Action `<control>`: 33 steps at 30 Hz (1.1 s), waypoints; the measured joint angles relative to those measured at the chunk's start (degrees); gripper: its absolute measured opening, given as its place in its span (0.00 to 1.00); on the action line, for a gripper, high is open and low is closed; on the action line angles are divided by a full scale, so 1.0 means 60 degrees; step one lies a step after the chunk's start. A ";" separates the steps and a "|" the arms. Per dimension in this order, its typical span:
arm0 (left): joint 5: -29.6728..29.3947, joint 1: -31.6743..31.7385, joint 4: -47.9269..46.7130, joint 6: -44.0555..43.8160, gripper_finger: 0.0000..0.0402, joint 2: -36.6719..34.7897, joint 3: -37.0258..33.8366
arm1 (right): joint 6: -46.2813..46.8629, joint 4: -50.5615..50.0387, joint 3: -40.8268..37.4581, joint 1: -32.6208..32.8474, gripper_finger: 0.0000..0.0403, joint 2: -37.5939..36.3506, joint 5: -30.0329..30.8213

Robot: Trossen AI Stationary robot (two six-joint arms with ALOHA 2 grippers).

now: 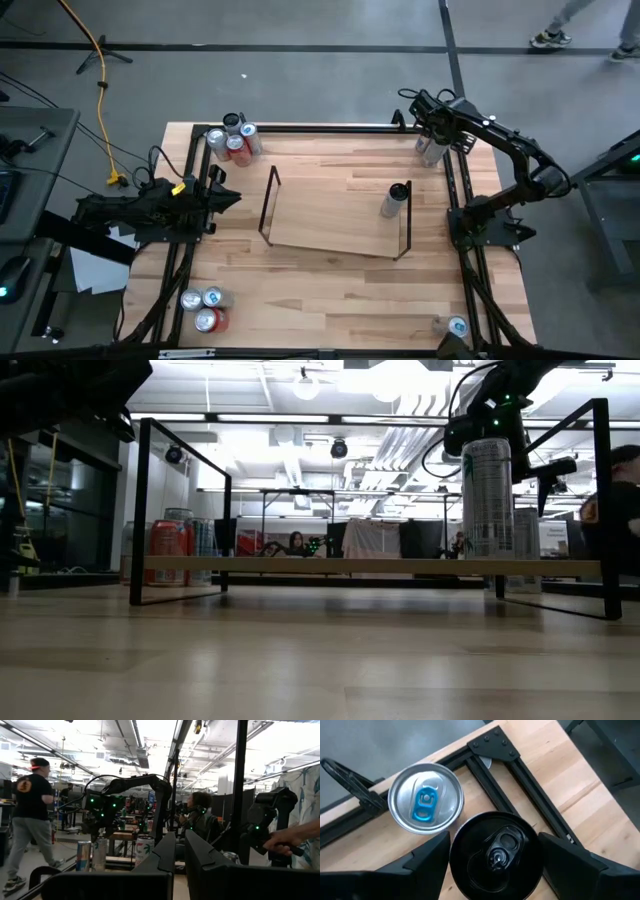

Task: Place canned beverage on shelf
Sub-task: Put the white soda can on the shelf aligned with the other white soda can

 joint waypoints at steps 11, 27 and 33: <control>0.0000 0.0001 -0.0004 0.0002 0.01 0.0000 0.0000 | -0.0403 -0.0018 0.0000 0.0007 0.63 -0.0007 -0.0109; 0.0000 0.0003 0.0000 0.0000 0.01 0.0000 0.0000 | -0.2042 -0.0059 -0.0004 0.0382 0.62 -0.1025 0.0029; 0.0000 -0.0001 -0.0004 0.0001 0.01 0.0000 0.0000 | -0.2852 0.0573 -0.0004 0.0631 0.62 -0.2107 -0.0469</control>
